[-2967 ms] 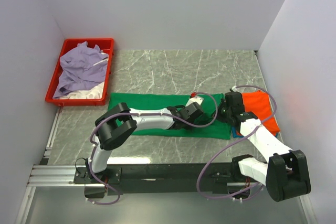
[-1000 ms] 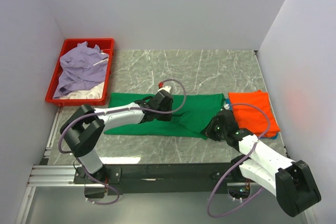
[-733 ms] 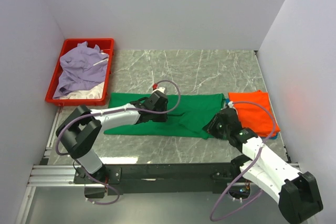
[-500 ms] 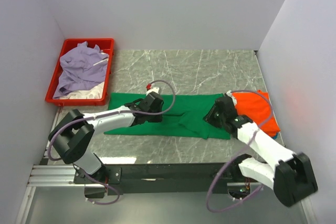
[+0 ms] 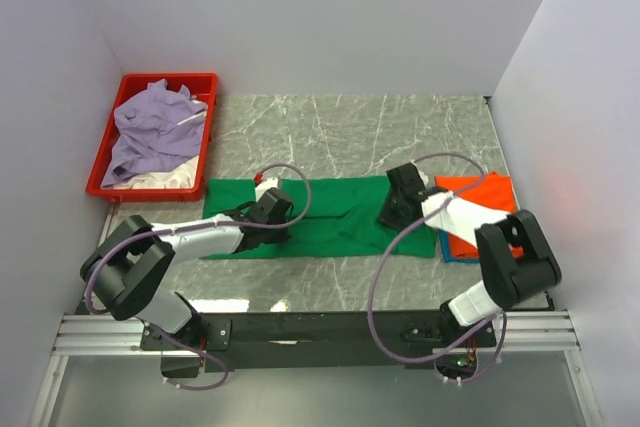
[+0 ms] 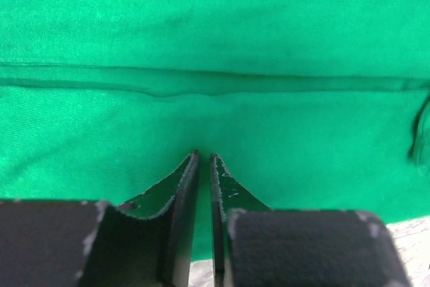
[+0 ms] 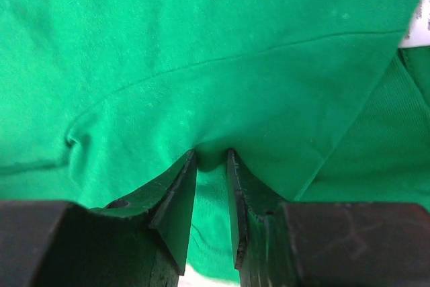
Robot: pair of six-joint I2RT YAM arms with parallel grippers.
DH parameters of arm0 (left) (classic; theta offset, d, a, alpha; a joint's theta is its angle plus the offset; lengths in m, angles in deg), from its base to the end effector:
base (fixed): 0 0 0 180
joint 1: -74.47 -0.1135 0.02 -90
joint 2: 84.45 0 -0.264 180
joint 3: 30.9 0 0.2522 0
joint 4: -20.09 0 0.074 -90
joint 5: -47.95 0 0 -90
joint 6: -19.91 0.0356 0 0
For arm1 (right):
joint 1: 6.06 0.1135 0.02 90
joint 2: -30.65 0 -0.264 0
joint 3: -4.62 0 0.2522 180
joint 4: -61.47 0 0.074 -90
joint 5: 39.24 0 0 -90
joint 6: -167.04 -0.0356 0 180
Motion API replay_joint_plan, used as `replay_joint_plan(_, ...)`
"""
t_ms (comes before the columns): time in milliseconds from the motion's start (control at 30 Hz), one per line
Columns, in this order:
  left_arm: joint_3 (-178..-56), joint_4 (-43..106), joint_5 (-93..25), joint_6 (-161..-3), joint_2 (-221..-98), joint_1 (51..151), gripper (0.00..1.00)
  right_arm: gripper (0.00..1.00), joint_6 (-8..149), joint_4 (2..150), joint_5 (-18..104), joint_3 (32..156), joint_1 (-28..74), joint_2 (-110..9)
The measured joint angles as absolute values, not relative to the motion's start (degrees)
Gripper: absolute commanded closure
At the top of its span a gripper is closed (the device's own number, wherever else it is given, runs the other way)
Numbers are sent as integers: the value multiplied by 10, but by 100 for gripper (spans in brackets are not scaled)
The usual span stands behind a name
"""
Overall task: Fold and stack the t-shirts
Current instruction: Fold the tshirt
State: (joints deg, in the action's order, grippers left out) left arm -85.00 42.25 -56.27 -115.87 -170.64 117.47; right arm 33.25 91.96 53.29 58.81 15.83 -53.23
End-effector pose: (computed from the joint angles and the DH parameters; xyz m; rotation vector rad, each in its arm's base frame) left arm 0.2104 -0.1842 0.1549 -0.1616 2.5037 -0.3421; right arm 0.2469 0.0975 0.1560 0.5209 2.6097 0.3349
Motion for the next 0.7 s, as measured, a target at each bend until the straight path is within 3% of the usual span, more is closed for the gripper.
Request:
replay_joint_plan(333, -754, 377, -553, -1244, -1622, 1191, 82, 69, 359, 906, 514, 746, 158, -689)
replay_joint_plan(700, -738, 360, -550, -1390, -1619, 1353, 79, 69, 423, 998, 507, 995, 163, -860)
